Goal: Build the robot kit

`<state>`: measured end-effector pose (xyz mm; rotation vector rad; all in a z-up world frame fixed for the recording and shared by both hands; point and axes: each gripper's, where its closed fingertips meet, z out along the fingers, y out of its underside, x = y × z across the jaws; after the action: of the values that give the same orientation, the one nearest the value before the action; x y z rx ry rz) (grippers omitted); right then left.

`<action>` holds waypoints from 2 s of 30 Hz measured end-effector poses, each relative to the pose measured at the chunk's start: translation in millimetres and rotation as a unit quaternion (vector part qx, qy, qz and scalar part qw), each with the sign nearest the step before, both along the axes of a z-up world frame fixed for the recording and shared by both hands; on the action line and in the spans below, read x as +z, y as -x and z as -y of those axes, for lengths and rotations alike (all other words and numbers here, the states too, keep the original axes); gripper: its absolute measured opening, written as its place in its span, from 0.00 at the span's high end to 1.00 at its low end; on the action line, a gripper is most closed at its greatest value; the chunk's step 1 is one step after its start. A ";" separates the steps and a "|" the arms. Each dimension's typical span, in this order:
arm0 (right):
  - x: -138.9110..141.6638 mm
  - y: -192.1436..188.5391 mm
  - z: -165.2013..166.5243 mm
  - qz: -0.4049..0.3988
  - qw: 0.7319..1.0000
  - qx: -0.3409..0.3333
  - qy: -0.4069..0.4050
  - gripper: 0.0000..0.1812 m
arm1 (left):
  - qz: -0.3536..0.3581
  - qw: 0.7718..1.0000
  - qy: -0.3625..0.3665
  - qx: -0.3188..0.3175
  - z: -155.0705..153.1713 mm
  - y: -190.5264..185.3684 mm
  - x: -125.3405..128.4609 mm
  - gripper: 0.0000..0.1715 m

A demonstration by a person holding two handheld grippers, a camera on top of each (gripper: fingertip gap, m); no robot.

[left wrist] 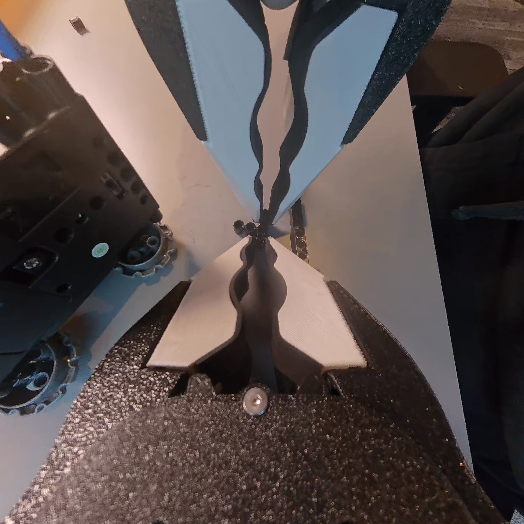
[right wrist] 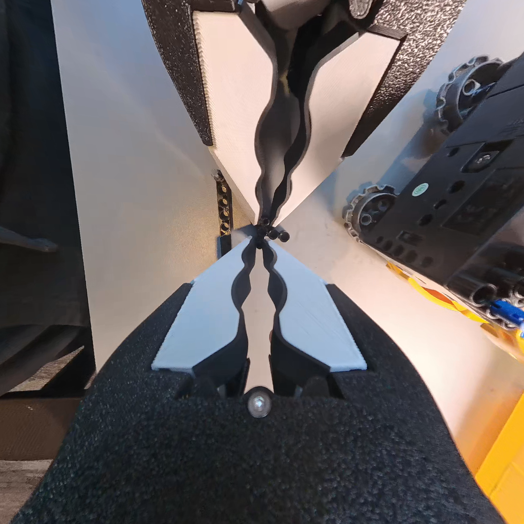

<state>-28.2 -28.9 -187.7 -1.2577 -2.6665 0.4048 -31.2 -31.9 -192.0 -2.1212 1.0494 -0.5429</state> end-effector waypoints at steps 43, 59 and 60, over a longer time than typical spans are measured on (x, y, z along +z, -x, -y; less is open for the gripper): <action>2.7 -2.8 -9.7 -0.108 0.990 -0.045 0.081 0.97 | 0.038 0.999 -0.004 -0.003 2.3 3.2 11.1 0.96; 30.6 -2.5 35.6 -0.263 0.943 -0.148 0.138 0.94 | 0.010 0.999 -0.029 -0.015 41.5 5.9 19.0 0.86; 28.6 0.0 37.0 -0.268 0.940 -0.165 0.134 0.96 | 0.000 1.000 -0.028 -0.014 40.7 5.7 15.5 0.87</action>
<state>-28.2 -65.9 -159.1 -1.3873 -1.9527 0.9270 -36.9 -72.6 -176.5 -2.0604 1.0833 -0.5219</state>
